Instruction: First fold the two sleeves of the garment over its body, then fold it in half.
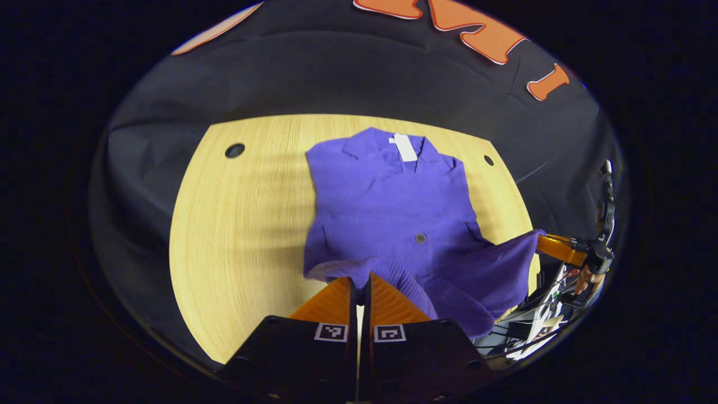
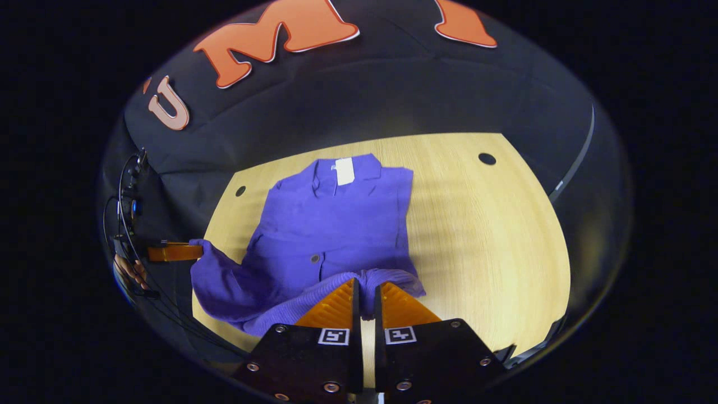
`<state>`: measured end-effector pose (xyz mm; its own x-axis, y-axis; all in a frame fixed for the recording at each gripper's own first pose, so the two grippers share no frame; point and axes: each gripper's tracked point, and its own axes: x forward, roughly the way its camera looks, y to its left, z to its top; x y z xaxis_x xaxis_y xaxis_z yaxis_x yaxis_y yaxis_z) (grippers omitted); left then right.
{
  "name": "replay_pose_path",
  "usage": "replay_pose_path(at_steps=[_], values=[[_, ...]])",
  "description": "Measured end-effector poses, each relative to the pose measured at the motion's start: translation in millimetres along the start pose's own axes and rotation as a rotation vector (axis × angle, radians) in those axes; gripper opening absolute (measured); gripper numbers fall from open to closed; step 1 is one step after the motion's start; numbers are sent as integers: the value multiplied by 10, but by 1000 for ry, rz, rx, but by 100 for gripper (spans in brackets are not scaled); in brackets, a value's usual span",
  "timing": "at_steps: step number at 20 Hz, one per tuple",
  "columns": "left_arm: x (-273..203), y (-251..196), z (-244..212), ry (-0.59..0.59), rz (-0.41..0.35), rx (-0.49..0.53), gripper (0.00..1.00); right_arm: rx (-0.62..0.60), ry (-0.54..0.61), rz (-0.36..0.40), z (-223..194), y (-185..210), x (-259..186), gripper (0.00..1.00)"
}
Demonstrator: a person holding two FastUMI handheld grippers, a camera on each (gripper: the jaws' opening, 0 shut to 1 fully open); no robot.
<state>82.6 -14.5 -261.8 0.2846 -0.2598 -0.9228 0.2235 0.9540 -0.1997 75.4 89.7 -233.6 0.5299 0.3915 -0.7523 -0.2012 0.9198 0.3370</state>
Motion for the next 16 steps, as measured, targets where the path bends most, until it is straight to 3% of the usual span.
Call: replay_pose_path(at_steps=[9,16], values=[[216,198,1255,-93,105,59,2,-21,-46,-30,1021,-112,490,8],[549,426,2135,-242,282,187,3,-4,-102,-92,1765,-328,1018,8]])
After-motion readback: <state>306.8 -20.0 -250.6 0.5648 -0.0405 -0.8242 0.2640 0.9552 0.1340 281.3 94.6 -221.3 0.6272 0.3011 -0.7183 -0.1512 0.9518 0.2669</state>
